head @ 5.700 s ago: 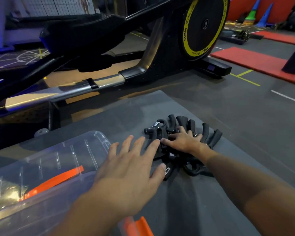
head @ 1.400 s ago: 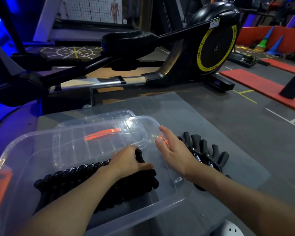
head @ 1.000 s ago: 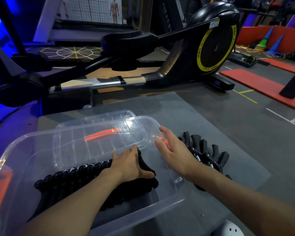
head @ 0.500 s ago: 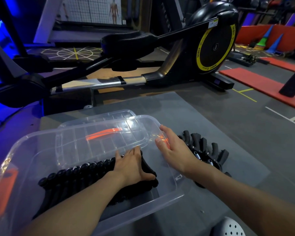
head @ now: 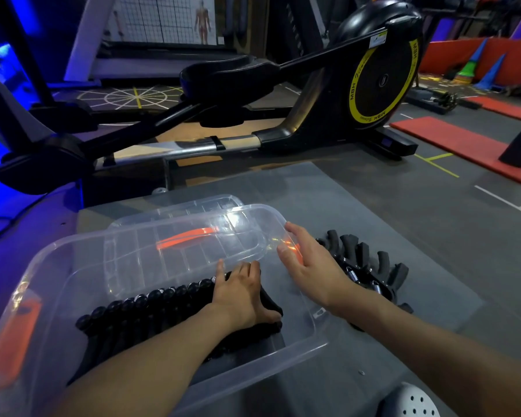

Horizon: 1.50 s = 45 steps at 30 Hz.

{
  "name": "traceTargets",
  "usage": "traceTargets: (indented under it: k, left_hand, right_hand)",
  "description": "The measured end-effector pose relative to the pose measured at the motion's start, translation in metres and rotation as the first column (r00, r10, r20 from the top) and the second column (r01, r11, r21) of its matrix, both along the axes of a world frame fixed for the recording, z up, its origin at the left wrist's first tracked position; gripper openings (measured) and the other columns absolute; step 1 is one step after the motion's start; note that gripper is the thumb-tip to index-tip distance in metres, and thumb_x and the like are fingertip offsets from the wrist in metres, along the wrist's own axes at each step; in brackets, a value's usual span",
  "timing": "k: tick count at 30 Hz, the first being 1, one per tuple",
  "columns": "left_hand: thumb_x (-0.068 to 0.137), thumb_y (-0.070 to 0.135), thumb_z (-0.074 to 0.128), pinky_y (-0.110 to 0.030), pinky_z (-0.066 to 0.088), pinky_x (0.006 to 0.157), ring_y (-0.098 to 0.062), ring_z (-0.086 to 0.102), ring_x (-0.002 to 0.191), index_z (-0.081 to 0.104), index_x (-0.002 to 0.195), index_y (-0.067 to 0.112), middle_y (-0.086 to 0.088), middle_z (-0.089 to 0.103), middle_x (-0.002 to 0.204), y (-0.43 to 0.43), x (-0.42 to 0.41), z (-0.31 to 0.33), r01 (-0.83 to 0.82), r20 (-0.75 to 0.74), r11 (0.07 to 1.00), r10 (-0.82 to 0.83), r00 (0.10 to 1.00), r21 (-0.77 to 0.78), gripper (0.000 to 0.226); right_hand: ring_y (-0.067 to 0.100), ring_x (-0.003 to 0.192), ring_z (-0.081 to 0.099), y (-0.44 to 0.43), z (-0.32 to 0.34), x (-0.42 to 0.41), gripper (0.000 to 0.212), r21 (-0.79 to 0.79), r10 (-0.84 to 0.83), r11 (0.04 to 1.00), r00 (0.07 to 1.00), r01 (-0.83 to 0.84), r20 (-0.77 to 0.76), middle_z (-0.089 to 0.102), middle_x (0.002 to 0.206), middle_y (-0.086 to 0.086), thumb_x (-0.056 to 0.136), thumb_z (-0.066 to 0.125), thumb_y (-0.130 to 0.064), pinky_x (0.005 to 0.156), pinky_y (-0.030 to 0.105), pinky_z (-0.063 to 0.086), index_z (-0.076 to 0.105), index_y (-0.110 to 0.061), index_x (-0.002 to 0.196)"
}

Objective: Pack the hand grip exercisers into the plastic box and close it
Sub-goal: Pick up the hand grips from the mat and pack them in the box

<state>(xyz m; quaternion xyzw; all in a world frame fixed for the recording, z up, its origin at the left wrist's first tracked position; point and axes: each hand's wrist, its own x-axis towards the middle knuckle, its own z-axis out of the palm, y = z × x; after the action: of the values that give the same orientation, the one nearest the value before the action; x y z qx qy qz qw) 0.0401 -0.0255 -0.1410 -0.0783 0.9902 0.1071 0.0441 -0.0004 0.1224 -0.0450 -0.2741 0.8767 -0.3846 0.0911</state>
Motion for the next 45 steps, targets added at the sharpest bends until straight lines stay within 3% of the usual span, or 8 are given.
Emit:
traceTargets:
  k: [9,15,22,27,31,35,41,45]
  left_hand:
    - [0.069,0.076,0.061,-0.045,0.007,0.122,-0.02,0.03,0.142,0.024,0.146,0.017,-0.001,0.036,0.15,-0.022,0.008,0.007,0.056,-0.13,0.993,-0.042,0.991,0.107,0.104]
    - [0.072,0.073,0.06,-0.034,0.034,0.108,-0.019,0.045,0.127,0.047,0.135,0.018,0.006,0.046,0.133,-0.017,0.01,0.006,0.159,-0.171,0.981,-0.138,0.976,0.115,0.084]
    - [0.074,0.075,0.055,-0.037,0.01,0.12,-0.019,0.03,0.141,0.029,0.151,0.019,0.004,0.028,0.152,-0.035,0.013,0.003,0.234,-0.066,0.971,-0.238,0.969,-0.055,0.099]
    - [0.079,0.072,0.052,-0.039,0.011,0.122,-0.019,0.029,0.142,0.025,0.151,0.019,0.002,0.031,0.151,-0.039,0.014,0.013,0.263,-0.051,0.963,-0.266,0.963,-0.056,0.093]
    - [0.089,0.044,0.053,-0.035,0.031,0.11,-0.022,0.043,0.13,0.03,0.149,0.022,0.001,0.042,0.142,-0.061,0.026,0.042,0.236,-0.28,0.97,-0.214,0.936,0.049,0.068]
    - [0.08,0.039,0.042,-0.042,0.037,0.102,-0.027,0.052,0.118,0.049,0.134,0.017,-0.005,0.052,0.127,-0.09,0.032,0.079,0.161,-0.483,0.973,-0.222,0.847,-0.165,0.059]
    - [0.09,0.063,0.029,-0.066,0.006,0.113,-0.025,0.006,0.15,0.001,0.149,0.053,0.004,0.005,0.164,-0.135,0.051,0.089,-0.06,-0.027,0.974,0.056,0.998,-0.22,0.066]
    - [0.076,0.072,0.011,-0.068,0.007,0.112,-0.031,0.004,0.149,-0.008,0.144,0.059,0.001,-0.001,0.165,-0.126,0.055,0.084,-0.071,0.005,0.962,0.075,0.997,-0.263,0.072]
  right_hand:
    - [0.015,0.131,0.042,0.005,0.005,0.014,0.048,0.047,-0.034,0.998,0.998,0.036,-0.045,0.043,0.146,0.0,0.101,0.041,-0.034,0.103,0.027,0.033,0.033,-0.016,0.144]
    - [0.014,0.125,0.045,0.007,0.002,0.022,0.044,0.086,-0.033,0.995,0.991,0.045,-0.131,0.045,0.142,-0.003,0.101,0.041,-0.034,0.091,0.024,0.034,0.035,-0.017,0.141]
    - [0.012,0.129,0.043,0.006,-0.002,0.018,0.049,0.08,-0.042,0.995,0.982,0.058,-0.185,0.041,0.147,-0.004,0.1,0.042,-0.036,0.097,0.024,0.034,0.033,-0.018,0.144]
    - [0.012,0.13,0.043,0.007,-0.002,0.018,0.049,0.061,-0.04,0.997,0.983,0.052,-0.179,0.041,0.147,-0.005,0.1,0.042,-0.037,0.101,0.027,0.036,0.033,-0.019,0.144]
    - [0.013,0.131,0.043,0.007,-0.002,0.017,0.048,0.071,-0.038,0.996,0.984,0.051,-0.176,0.04,0.148,-0.004,0.1,0.042,-0.037,0.099,0.025,0.033,0.034,-0.019,0.144]
    - [0.016,0.129,0.046,0.009,-0.001,0.022,0.047,0.089,-0.044,0.994,0.984,0.06,-0.173,0.043,0.147,-0.002,0.101,0.04,-0.037,0.1,0.029,0.036,0.035,-0.018,0.143]
    - [0.017,0.129,0.045,0.016,-0.012,0.065,0.056,0.123,-0.135,0.975,0.93,0.186,-0.342,0.048,0.141,-0.006,0.091,0.03,-0.051,0.103,0.036,0.038,0.036,-0.024,0.14]
    - [0.014,0.143,0.026,0.015,-0.021,0.089,0.069,0.121,-0.217,0.954,0.911,0.274,-0.349,0.034,0.153,-0.01,0.086,0.019,-0.06,0.115,0.042,0.025,0.025,-0.031,0.148]
